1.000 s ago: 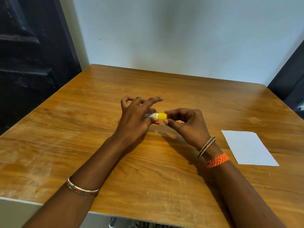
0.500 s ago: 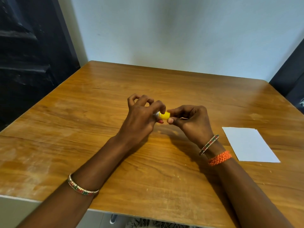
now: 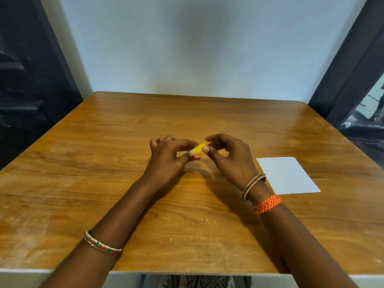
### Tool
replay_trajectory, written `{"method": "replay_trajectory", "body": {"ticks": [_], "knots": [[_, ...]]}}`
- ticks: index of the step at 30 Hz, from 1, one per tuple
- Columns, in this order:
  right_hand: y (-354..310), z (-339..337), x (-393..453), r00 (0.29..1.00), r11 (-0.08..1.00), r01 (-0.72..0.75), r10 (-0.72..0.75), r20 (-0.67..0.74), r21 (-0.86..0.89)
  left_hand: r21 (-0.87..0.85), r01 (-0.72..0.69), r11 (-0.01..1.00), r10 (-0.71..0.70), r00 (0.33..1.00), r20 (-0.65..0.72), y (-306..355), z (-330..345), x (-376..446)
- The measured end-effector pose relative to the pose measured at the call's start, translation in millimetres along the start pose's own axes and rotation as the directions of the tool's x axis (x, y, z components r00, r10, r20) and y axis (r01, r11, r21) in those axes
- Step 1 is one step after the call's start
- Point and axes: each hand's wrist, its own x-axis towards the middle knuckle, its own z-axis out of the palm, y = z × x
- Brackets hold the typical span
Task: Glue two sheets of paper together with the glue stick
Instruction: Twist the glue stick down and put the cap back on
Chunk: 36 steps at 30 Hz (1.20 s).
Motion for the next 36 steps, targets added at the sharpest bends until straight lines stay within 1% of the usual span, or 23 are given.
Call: {"method": "replay_trajectory", "body": {"ticks": [1, 3, 5, 6, 8, 9, 10, 12, 15, 17, 20, 22, 24, 27, 34, 36], "knots": [[5, -11, -5, 0.999, 0.998, -0.001, -0.002, -0.045, -0.069, -0.144, 0.035, 0.989, -0.026, 0.998, 0.064, 6, 4, -3], [18, -39, -16, 0.993, 0.971, -0.066, 0.041, -0.11, -0.229, -0.43, 0.161, 0.888, -0.103, 0.982, 0.155, 15, 11, -6], [36, -69, -28, 0.979, 0.904, -0.196, 0.156, -0.133, -0.38, -0.59, 0.247, 0.769, -0.186, 0.969, 0.164, 17, 17, -5], [44, -84, -35, 0.966, 0.862, -0.258, 0.226, -0.123, -0.437, -0.624, 0.259, 0.737, -0.214, 0.966, 0.149, 18, 19, -4], [52, -104, -49, 0.931, 0.796, -0.339, 0.36, -0.059, -0.5, -0.618, 0.234, 0.75, -0.231, 0.969, 0.087, 16, 24, 3], [53, -109, -54, 0.916, 0.772, -0.348, 0.401, -0.016, -0.532, -0.604, 0.21, 0.769, -0.226, 0.973, 0.051, 15, 24, 7], [54, -110, -56, 0.911, 0.749, -0.328, 0.413, 0.018, -0.576, -0.596, 0.19, 0.78, -0.224, 0.975, 0.018, 15, 26, 12], [55, -103, -52, 0.929, 0.715, -0.233, 0.364, 0.067, -0.66, -0.598, 0.174, 0.782, -0.249, 0.968, -0.044, 13, 29, 24], [53, -74, -29, 0.956, 0.699, -0.11, 0.27, 0.118, -0.707, -0.597, 0.163, 0.785, -0.298, 0.945, -0.134, 8, 37, 45], [51, -52, -6, 0.952, 0.695, -0.053, 0.253, 0.174, -0.717, -0.587, 0.15, 0.795, -0.329, 0.921, -0.209, 4, 45, 60], [50, -30, 30, 0.934, 0.707, 0.012, 0.244, 0.26, -0.707, -0.556, 0.113, 0.823, -0.322, 0.9, -0.294, -3, 55, 83], [54, -23, 50, 0.927, 0.707, 0.037, 0.239, 0.287, -0.707, -0.506, 0.122, 0.854, -0.297, 0.912, -0.281, -10, 59, 95], [60, -22, 64, 0.924, 0.703, 0.051, 0.236, 0.3, -0.709, -0.43, 0.145, 0.891, -0.259, 0.94, -0.22, -17, 61, 102], [67, -22, 76, 0.928, 0.731, 0.04, 0.225, 0.297, -0.681, -0.335, 0.134, 0.933, -0.198, 0.967, -0.162, -21, 63, 108], [68, -22, 81, 0.933, 0.782, -0.011, 0.232, 0.275, -0.623, -0.273, 0.134, 0.953, -0.183, 0.97, -0.163, -22, 65, 107], [67, -24, 77, 0.947, 0.798, -0.014, 0.205, 0.249, -0.603, -0.258, 0.13, 0.957, -0.177, 0.97, -0.166, -20, 63, 105]]}}
